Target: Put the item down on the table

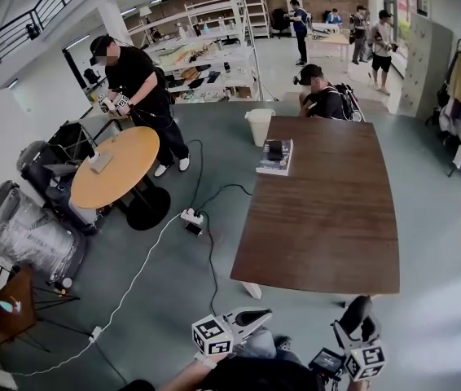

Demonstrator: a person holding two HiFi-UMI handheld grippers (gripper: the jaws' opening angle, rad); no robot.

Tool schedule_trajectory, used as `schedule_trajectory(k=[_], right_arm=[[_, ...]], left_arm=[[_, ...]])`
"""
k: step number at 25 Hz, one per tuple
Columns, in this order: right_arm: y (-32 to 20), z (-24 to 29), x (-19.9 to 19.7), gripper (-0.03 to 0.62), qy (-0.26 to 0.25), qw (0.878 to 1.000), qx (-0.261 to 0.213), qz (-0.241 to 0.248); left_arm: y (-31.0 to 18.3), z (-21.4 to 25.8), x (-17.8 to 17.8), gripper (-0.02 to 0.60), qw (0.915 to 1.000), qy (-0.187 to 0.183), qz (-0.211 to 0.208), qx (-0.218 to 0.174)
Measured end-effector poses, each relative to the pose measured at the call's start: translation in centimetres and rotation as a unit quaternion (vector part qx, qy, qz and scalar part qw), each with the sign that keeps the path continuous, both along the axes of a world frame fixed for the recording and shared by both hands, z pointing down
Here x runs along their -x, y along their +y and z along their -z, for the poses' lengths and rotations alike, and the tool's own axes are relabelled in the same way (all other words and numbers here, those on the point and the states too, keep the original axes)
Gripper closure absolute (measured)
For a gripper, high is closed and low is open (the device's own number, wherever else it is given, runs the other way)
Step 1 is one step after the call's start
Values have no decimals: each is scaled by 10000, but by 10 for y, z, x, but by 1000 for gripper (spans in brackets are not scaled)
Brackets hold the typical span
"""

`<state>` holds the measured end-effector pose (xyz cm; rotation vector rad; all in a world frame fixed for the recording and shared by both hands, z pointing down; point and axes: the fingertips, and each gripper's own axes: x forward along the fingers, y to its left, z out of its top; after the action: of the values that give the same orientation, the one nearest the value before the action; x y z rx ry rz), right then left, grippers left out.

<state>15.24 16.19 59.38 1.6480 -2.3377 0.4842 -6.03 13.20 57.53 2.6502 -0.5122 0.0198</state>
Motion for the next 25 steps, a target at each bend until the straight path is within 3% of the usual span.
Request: schedule_trajectory(k=[5,17,25], right_arm=[[12,-7,-8,252,-33,9999,13,-164],[12,-10,-5,252,40,9999,112,-14],[10,-13,-2,252,69,9998,186,-3]], left_arm=[[11,-5,-13,575,9998,47,-200,46],[11,-12,-1,575,9998,92,43,195],[8,-13,-4,575,9997,122,-39,206]])
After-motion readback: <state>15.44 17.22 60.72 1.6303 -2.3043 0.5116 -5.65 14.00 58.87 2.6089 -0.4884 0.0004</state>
